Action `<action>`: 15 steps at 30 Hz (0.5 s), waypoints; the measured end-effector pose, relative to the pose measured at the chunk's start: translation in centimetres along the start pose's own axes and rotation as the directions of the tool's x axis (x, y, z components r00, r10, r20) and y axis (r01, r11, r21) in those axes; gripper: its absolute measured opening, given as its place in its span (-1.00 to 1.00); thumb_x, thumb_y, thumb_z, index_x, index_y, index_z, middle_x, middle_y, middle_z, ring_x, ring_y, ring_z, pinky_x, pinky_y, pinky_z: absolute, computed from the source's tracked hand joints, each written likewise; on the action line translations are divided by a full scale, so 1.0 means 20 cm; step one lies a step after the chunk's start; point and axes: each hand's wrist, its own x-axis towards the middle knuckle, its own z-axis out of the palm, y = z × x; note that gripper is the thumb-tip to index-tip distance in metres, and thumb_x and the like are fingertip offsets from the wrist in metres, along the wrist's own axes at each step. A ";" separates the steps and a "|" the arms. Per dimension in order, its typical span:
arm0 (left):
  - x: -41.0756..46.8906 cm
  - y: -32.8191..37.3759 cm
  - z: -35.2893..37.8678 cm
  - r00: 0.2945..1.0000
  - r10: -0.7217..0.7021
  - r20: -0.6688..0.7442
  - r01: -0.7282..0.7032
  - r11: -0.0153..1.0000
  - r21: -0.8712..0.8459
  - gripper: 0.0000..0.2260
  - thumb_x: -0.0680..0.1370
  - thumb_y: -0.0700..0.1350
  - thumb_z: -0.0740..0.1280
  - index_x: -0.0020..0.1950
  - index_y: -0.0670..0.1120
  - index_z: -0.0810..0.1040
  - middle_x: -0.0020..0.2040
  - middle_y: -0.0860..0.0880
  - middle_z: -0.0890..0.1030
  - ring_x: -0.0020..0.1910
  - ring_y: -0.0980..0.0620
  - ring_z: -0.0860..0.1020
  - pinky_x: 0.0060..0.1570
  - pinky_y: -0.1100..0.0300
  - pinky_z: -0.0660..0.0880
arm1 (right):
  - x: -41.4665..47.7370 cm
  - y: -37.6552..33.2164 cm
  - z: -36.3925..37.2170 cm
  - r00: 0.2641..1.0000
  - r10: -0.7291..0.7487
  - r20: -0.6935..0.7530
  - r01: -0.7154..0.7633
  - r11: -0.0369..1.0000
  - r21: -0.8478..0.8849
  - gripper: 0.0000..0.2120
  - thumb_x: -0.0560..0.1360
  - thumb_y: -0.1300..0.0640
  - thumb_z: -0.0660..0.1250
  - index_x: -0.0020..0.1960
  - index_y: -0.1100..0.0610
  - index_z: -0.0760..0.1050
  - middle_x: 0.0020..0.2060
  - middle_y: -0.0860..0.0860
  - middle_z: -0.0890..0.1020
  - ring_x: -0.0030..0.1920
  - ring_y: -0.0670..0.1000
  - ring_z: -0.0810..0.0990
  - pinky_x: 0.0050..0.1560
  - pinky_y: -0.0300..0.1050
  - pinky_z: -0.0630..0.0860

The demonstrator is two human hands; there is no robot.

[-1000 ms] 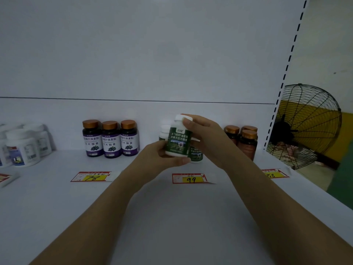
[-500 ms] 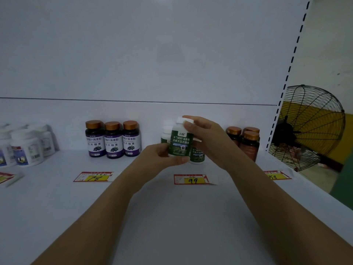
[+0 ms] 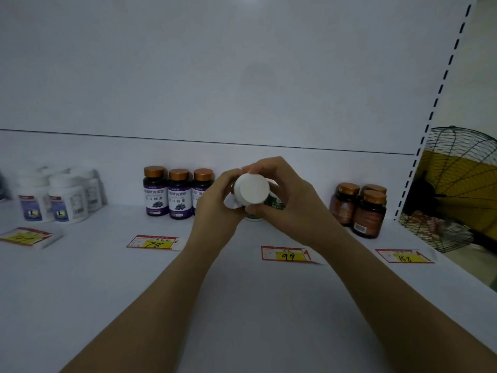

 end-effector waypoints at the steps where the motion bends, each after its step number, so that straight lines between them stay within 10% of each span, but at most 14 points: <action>1: 0.00 0.00 0.00 1.000 -0.001 0.000 0.001 1.000 0.009 -0.51 0.37 -0.29 0.49 0.27 -0.11 0.47 0.11 0.02 0.55 0.09 0.11 0.49 -0.05 0.59 0.40 | 0.00 0.00 0.00 1.000 -0.003 -0.003 0.003 1.000 0.000 -0.61 0.42 0.28 0.45 0.18 0.19 0.40 0.12 -0.04 0.54 0.17 -0.09 0.52 0.21 -0.24 0.49; 7: -0.01 0.05 -0.01 0.987 -0.086 0.138 0.092 0.995 -0.042 -0.49 0.34 -0.26 0.52 0.25 -0.09 0.49 0.13 0.07 0.59 0.13 0.10 0.54 0.05 0.37 0.48 | 0.01 0.02 -0.03 0.993 0.108 -0.048 -0.105 0.993 0.055 -0.52 0.43 0.21 0.45 0.30 0.05 0.39 0.20 -0.07 0.54 0.23 -0.07 0.52 0.23 -0.17 0.51; 15: -0.02 0.13 0.00 0.736 -0.374 0.564 0.574 0.787 -0.226 -0.59 0.31 0.13 0.38 0.04 -0.09 0.59 -0.06 -0.07 0.70 -0.05 -0.02 0.66 0.07 0.15 0.55 | 0.02 0.08 -0.13 0.791 0.612 -0.022 -0.591 0.772 0.234 -0.59 0.44 -0.15 0.37 0.11 0.13 0.58 -0.05 0.07 0.69 -0.02 0.08 0.68 0.12 0.09 0.58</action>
